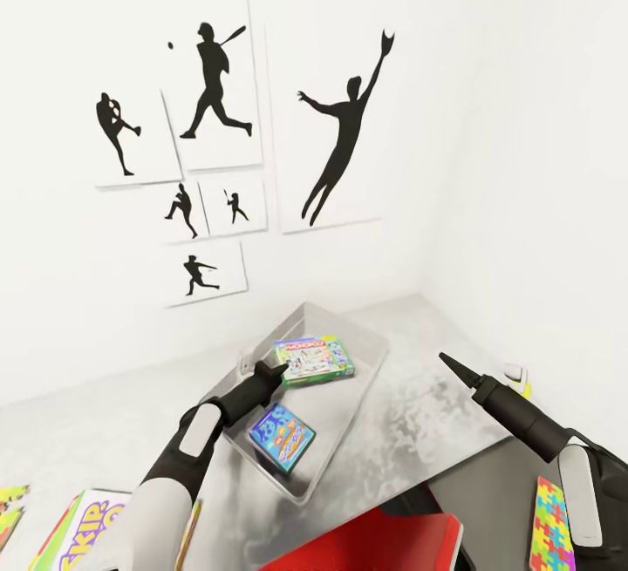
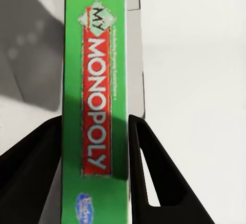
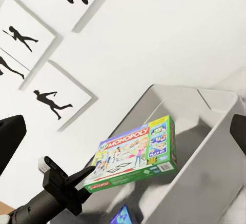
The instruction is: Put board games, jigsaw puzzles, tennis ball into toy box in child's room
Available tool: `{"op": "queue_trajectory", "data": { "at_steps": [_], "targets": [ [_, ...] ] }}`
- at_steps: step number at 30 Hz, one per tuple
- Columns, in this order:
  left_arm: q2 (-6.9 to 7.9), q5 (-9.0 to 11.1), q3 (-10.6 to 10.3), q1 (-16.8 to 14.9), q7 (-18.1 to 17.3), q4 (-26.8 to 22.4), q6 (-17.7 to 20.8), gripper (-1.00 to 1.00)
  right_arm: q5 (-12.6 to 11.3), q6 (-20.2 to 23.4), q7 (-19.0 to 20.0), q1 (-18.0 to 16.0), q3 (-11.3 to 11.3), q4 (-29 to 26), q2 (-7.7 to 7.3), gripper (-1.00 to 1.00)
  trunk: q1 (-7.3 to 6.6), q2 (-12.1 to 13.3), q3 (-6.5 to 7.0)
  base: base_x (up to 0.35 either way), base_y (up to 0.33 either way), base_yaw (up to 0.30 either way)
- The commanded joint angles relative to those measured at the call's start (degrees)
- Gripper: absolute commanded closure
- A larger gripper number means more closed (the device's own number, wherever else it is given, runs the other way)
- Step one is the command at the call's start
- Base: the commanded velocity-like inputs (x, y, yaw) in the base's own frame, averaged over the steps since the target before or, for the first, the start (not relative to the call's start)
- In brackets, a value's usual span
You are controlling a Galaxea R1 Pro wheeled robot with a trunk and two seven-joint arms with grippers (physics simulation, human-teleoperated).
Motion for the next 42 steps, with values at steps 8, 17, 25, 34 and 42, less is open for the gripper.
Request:
{"op": "queue_trajectory", "data": {
  "at_steps": [8,17,25,34,42],
  "targets": [
    [-0.13,0.2,0.3,-0.1,-0.1,-0.2,0.5,1.0,-0.1,0.3,0.0,-0.1,0.0,0.0,0.07,-1.0,0.02,-0.1,-0.78,0.0,0.0,0.0],
    [-0.06,0.2,-2.6,-0.1,-0.2,-0.2,0.5,1.0,-0.1,0.3,0.0,-0.1,0.0,0.0,0.09,-1.0,0.02,-0.1,-1.54,0.0,0.0,0.0],
    [-0.05,0.2,-3.0,-0.1,-0.2,-0.2,0.5,1.0,-0.1,0.3,0.0,-0.1,0.0,0.0,0.15,-1.0,0.02,-0.1,-2.2,0.0,0.0,0.0],
    [-0.05,0.2,-2.9,-0.1,-0.2,-0.2,0.5,1.0,-0.1,0.3,0.1,-0.1,0.0,0.0,0.17,-1.0,0.02,-0.1,-2.38,0.0,0.0,0.0],
    [-0.05,0.2,-3.0,-0.1,-0.3,-0.2,0.4,1.0,-0.1,0.3,0.1,-0.1,0.0,0.0,0.17,-1.0,0.02,-0.1,-2.39,0.0,0.0,0.0]
  ]
}}
